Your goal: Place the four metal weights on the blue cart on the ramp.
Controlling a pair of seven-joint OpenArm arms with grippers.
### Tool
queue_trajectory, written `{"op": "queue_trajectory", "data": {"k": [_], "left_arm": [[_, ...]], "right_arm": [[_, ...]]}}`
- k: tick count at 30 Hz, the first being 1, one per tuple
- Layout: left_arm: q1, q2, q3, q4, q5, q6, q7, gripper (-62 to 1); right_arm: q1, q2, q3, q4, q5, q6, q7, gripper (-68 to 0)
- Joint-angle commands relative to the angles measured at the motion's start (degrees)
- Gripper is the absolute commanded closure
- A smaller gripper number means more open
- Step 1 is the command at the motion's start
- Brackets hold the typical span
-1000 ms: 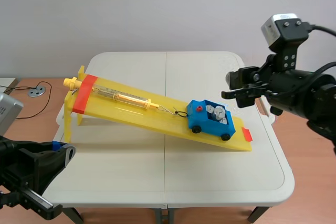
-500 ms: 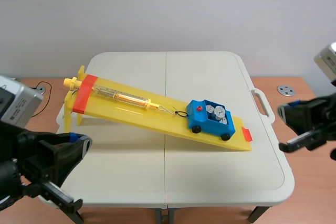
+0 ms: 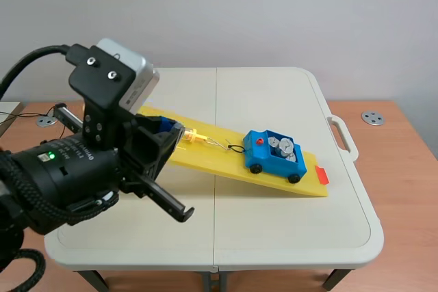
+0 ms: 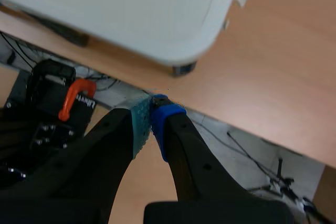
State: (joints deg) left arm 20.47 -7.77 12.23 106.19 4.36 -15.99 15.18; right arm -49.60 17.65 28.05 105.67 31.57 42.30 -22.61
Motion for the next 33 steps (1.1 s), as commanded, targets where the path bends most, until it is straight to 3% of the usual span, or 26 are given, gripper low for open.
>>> {"op": "queue_trajectory", "data": {"k": [1,11,21,33], "left_arm": [[-2.8,1.2,-0.8,3.5,-0.9,3.5,-6.8,-2.7],[-9.9,4.2,-0.3,-7.0,1.9,7.5,-8.1,-2.7],[-14.8,4.2,-0.3,-13.8,2.8,13.0,-8.4,-2.7],[-15.9,4.2,-0.3,-15.9,4.1,14.0,-9.4,-2.7]], "right_arm": [[-2.3,2.8,3.0,5.2,5.2,0.4,5.8,-0.7],[-11.3,2.6,9.2,5.2,5.2,0.4,5.8,-0.7],[-12.6,0.7,12.2,5.1,5.3,0.4,5.1,-0.6],[-12.6,0.7,12.2,5.1,5.3,0.4,4.7,-0.6]]}}
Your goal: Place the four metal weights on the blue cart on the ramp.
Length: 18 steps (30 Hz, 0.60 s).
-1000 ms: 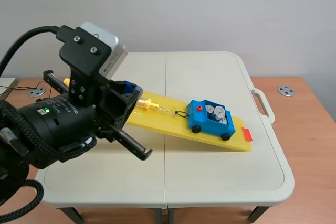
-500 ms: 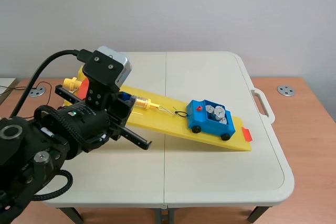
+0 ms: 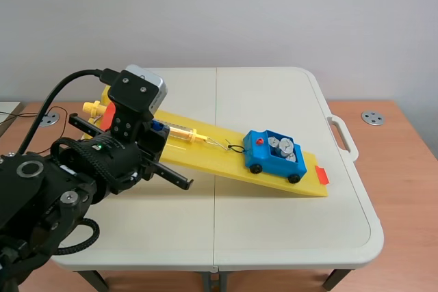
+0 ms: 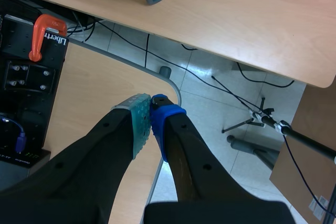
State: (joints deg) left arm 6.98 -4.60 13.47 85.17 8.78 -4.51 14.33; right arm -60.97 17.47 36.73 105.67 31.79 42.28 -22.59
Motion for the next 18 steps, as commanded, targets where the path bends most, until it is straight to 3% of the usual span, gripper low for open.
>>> {"op": "queue_trajectory", "data": {"k": [1,18], "left_arm": [[-2.4,1.1,-1.6,5.2,-0.3,2.5,-8.6,-2.7],[-2.4,1.1,-1.6,5.2,-0.3,3.6,-8.6,-2.7]], "right_arm": [[-1.3,0.9,3.5,5.1,5.1,0.4,4.7,-0.6],[-1.3,0.9,3.5,5.1,5.1,0.4,4.7,-0.6]]}}
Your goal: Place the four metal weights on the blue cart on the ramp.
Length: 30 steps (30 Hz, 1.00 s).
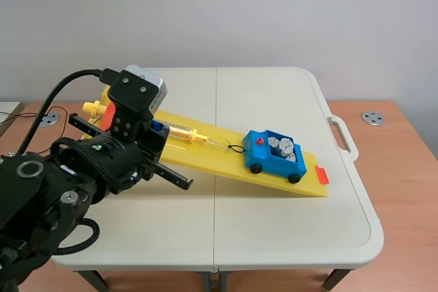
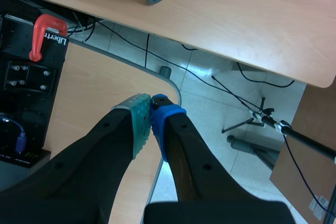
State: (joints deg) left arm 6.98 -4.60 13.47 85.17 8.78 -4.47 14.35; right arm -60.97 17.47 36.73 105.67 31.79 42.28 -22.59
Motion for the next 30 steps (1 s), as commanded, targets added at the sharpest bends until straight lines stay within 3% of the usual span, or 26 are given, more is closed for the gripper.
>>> {"op": "queue_trajectory", "data": {"k": [1,14,22,25,30], "left_arm": [[-2.4,1.1,-1.6,5.2,-0.3,3.5,-8.6,-2.7],[-2.4,1.0,-1.6,5.2,-0.8,3.5,-6.7,-2.7],[0.6,0.0,-1.6,12.3,-4.1,2.6,1.3,-2.8],[3.7,-0.8,-1.6,17.7,-5.9,-1.0,4.8,-3.4],[10.7,-2.2,-1.6,25.8,-8.2,-1.7,6.7,-11.3]], "right_arm": [[-1.2,0.9,3.5,5.1,5.1,0.4,4.7,-0.6],[-0.3,1.1,3.5,5.1,5.1,0.4,6.0,-0.6],[8.8,1.4,3.1,5.1,5.1,0.4,6.0,-1.2],[12.8,1.4,2.3,5.1,5.1,0.4,6.0,-4.8],[18.8,1.4,-0.5,5.1,5.2,0.4,5.9,-15.9]]}}
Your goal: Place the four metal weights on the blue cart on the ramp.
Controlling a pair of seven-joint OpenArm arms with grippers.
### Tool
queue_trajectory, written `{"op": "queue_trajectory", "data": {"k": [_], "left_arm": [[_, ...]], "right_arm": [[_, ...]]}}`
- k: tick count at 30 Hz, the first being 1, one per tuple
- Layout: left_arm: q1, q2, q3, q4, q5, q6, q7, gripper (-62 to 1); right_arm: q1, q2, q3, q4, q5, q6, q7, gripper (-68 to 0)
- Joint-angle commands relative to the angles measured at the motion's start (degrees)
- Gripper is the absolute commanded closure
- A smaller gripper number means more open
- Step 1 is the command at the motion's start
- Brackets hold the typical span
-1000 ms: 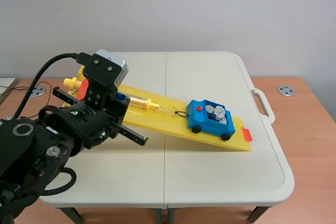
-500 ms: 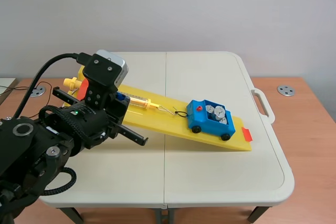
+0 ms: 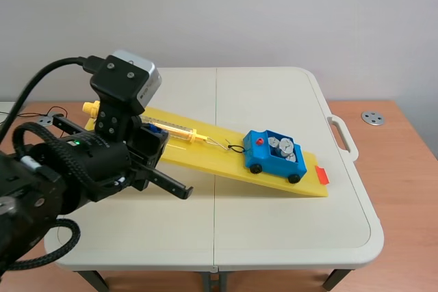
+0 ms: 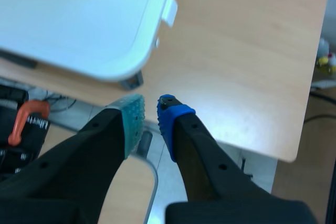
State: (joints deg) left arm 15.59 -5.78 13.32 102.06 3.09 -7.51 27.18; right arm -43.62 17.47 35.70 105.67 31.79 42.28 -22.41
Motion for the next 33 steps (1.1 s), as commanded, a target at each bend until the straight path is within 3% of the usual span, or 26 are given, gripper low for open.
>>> {"op": "queue_trajectory", "data": {"k": [1,8,13,33], "left_arm": [[3.7,-1.2,-1.4,10.3,-2.5,1.3,-6.1,-14.2],[13.5,-1.9,-1.4,18.2,-2.5,1.3,-6.4,-38.3],[18.0,-1.9,-1.4,21.2,-2.5,1.1,-7.0,-61.1],[21.6,-1.9,-1.6,22.2,-1.8,2.2,-9.5,-62.3]], "right_arm": [[2.5,1.4,-0.2,5.1,5.2,0.4,5.8,-19.5],[8.2,1.4,-6.5,5.1,5.1,0.4,6.0,-41.5],[11.3,1.3,-10.4,5.1,5.1,0.4,8.3,-64.5],[13.3,0.9,-13.9,5.1,4.6,0.4,10.4,-66.1]]}}
